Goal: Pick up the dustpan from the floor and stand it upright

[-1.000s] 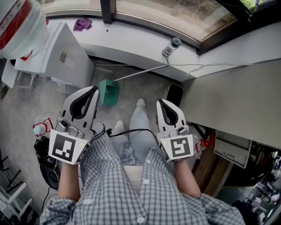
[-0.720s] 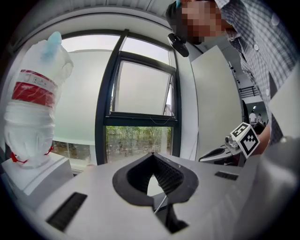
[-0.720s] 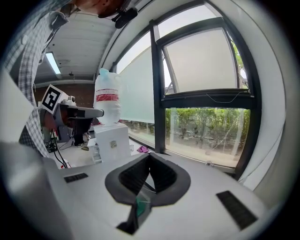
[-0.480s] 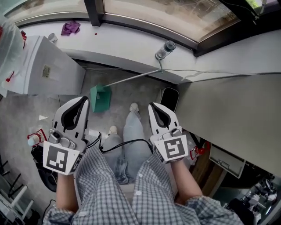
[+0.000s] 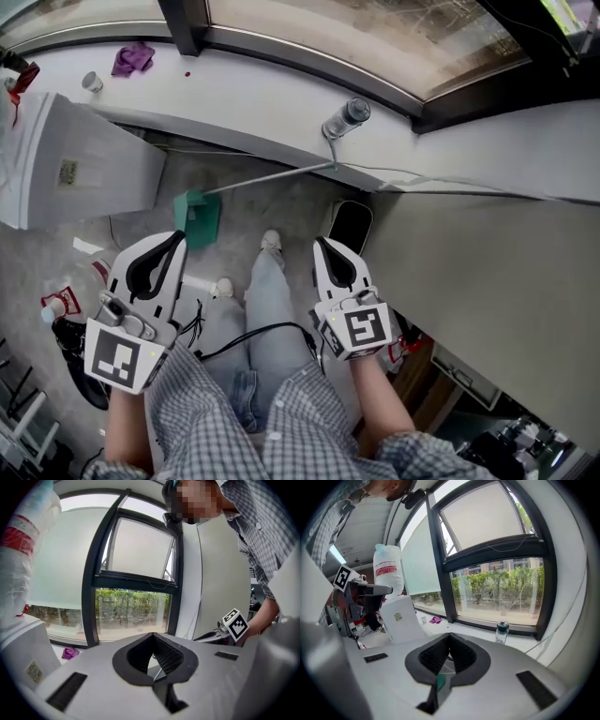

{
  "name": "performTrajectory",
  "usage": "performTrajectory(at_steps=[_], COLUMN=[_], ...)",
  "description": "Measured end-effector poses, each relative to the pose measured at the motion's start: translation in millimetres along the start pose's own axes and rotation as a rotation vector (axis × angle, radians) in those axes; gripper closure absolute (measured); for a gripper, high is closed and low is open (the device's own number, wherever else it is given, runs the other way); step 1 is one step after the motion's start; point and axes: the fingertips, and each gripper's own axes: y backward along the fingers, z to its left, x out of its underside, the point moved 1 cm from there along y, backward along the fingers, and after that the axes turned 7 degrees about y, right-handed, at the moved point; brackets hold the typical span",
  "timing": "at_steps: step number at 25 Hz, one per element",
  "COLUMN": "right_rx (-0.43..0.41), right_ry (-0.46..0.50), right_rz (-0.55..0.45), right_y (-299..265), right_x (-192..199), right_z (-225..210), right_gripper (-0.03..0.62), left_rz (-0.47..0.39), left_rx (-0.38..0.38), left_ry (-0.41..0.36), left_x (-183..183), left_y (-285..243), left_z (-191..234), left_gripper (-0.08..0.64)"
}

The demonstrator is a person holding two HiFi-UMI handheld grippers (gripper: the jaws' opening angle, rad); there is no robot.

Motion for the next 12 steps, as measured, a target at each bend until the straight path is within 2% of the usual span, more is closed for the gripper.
performTrajectory(at_steps=[5,7,12], right_rx=[-0.015,-0.019,-0.006], right_ry=[-0.131,-0.175,-0.149], right_rz=[0.001,0.003,0.027], right_y=[-26.2,-36.5,-71.4], right_x=[23.4,34.0,57.0], right_z=[-31.8,-46.2,-76.5], right_gripper=[0.586,0.586,0.586], left_rz=[0.060,0.059,0.110], left_rx=[-0.013,-0.007,-0.019], left_ry=[0.004,0.023,0.055], left_x=[22.4,27.8,54.6], left_y=[-28.4,-41.0,-68.0], left_z=[7.4,6.3,12.9], left_gripper=[0.553,0.553,0.553])
